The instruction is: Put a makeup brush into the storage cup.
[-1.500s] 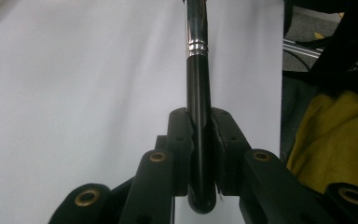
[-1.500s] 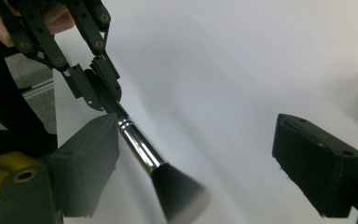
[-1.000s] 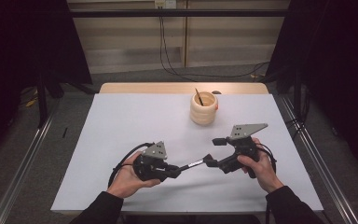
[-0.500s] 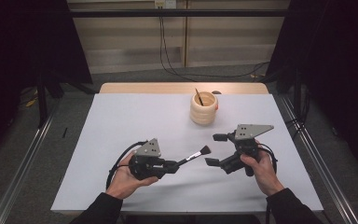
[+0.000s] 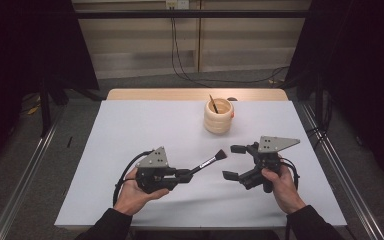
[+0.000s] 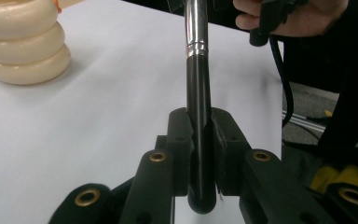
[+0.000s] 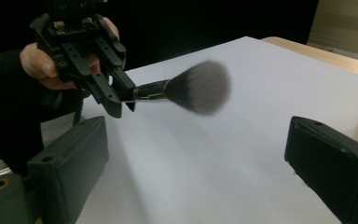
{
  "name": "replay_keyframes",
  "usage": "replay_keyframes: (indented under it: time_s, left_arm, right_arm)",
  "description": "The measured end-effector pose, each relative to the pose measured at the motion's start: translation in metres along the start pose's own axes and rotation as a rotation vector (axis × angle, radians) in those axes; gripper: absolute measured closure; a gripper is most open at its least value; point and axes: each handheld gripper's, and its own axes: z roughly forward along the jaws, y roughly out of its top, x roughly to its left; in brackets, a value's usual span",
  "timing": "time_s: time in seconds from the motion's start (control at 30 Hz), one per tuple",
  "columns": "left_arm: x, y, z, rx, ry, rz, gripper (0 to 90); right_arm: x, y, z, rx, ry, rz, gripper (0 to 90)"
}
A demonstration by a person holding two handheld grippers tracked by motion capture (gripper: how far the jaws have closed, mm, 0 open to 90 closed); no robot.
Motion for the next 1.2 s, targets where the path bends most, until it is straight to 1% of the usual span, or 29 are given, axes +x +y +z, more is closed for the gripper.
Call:
replay_keyframes:
  time_s: [0.03,0.07,0.1,0.13,0.17,0.2,0.27,0.3,0.33,0.4,0.47,0.5,0.53,0.57,0.6,0.67,0.73,0.77,0.83,0.87,0.9,0.97,1.03,1.1,1.13,1.17,1.2]
  left_arm:
    - [0.0,0.0,0.0,-0.003,-0.002,-0.002,79.4]
    - [0.0,0.001,0.0,0.005,0.004,-0.002,79.3]
    - [-0.001,0.001,0.001,-0.005,-0.003,-0.002,79.3]
    - [-0.001,0.001,0.001,-0.005,-0.006,-0.001,79.3]
    - [-0.001,0.001,0.002,-0.009,-0.005,0.0,79.3]
    - [-0.002,0.001,0.002,-0.013,-0.006,-0.001,79.3]
    - [-0.003,0.002,0.002,-0.003,-0.002,0.01,79.4]
    - [-0.004,0.002,0.003,-0.014,-0.016,0.009,79.4]
    - [-0.004,0.002,0.004,-0.013,-0.014,0.012,79.3]
    - [-0.005,0.003,0.005,-0.011,-0.02,0.02,79.4]
    - [-0.006,0.003,0.006,-0.019,-0.026,0.02,79.4]
    - [-0.007,0.004,0.006,-0.011,-0.019,0.033,79.4]
    - [-0.007,0.004,0.006,-0.017,-0.022,0.035,79.4]
    - [-0.007,0.004,0.007,-0.024,-0.035,0.031,79.4]
    - [-0.008,0.004,0.008,-0.025,-0.031,0.031,79.3]
    - [-0.008,0.004,0.009,-0.022,-0.03,0.036,79.3]
    - [-0.008,0.004,0.01,-0.027,-0.039,0.037,79.3]
    - [-0.008,0.004,0.01,-0.016,-0.028,0.041,79.4]
    - [-0.009,0.003,0.011,-0.023,-0.03,0.037,79.3]
    - [-0.008,0.003,0.012,-0.029,-0.039,0.036,79.4]
    - [-0.008,0.002,0.012,-0.023,-0.039,0.043,79.3]
    - [-0.008,0.002,0.013,-0.016,-0.033,0.047,79.3]
    - [-0.008,0.0,0.015,-0.026,-0.041,0.05,79.3]
    - [-0.009,-0.001,0.017,-0.017,-0.037,0.056,79.3]
    - [-0.009,-0.002,0.019,-0.022,-0.039,0.054,79.3]
    - [-0.009,-0.002,0.02,-0.01,-0.033,0.061,79.3]
    - [-0.009,-0.003,0.021,-0.005,-0.04,0.072,79.3]
  right_arm:
    - [0.001,0.0,0.0,-0.008,0.012,0.004,5.8]
    - [0.0,0.0,0.0,-0.015,0.038,0.004,5.8]
    - [0.001,0.001,0.001,-0.016,0.045,0.0,8.1]
    - [0.002,0.001,0.002,-0.014,0.035,-0.005,11.0]
    - [0.003,0.001,0.003,-0.01,0.033,-0.003,11.1]
    - [0.003,0.001,0.004,-0.005,0.04,-0.003,12.2]
    - [0.004,0.001,0.006,-0.001,0.045,-0.001,13.1]
    - [0.005,0.002,0.007,0.004,0.054,0.005,13.7]
    - [0.005,0.002,0.007,0.005,0.049,0.001,15.0]
    - [0.005,0.002,0.007,0.001,0.06,-0.007,22.7]
    - [0.005,0.002,0.007,-0.005,0.081,0.0,28.0]
    - [0.005,0.002,0.007,-0.007,0.088,-0.002,31.6]
    - [0.005,0.002,0.008,-0.012,0.098,-0.003,33.4]
    - [0.005,0.002,0.008,-0.015,0.104,0.001,35.3]
    - [0.005,0.002,0.008,-0.019,0.115,0.003,38.5]
    - [0.005,0.002,0.008,-0.024,0.12,0.005,41.2]
    - [0.005,0.003,0.008,-0.032,0.138,0.011,44.5]
    - [0.005,0.003,0.008,-0.034,0.138,0.014,46.5]
    - [0.004,0.003,0.007,-0.044,0.151,0.025,49.1]
    - [0.004,0.003,0.007,-0.044,0.157,0.028,51.5]
    - [0.003,0.003,0.007,-0.045,0.163,0.03,53.4]
    - [0.002,0.002,0.007,-0.052,0.166,0.045,54.9]
    - [0.001,0.002,0.006,-0.052,0.171,0.049,58.0]
    - [-0.001,0.001,0.006,-0.061,0.185,0.057,61.1]
    - [-0.002,0.001,0.006,-0.06,0.184,0.062,62.5]
    - [-0.002,0.001,0.006,-0.059,0.186,0.07,63.5]
    - [-0.002,0.001,0.006,-0.058,0.19,0.067,65.1]
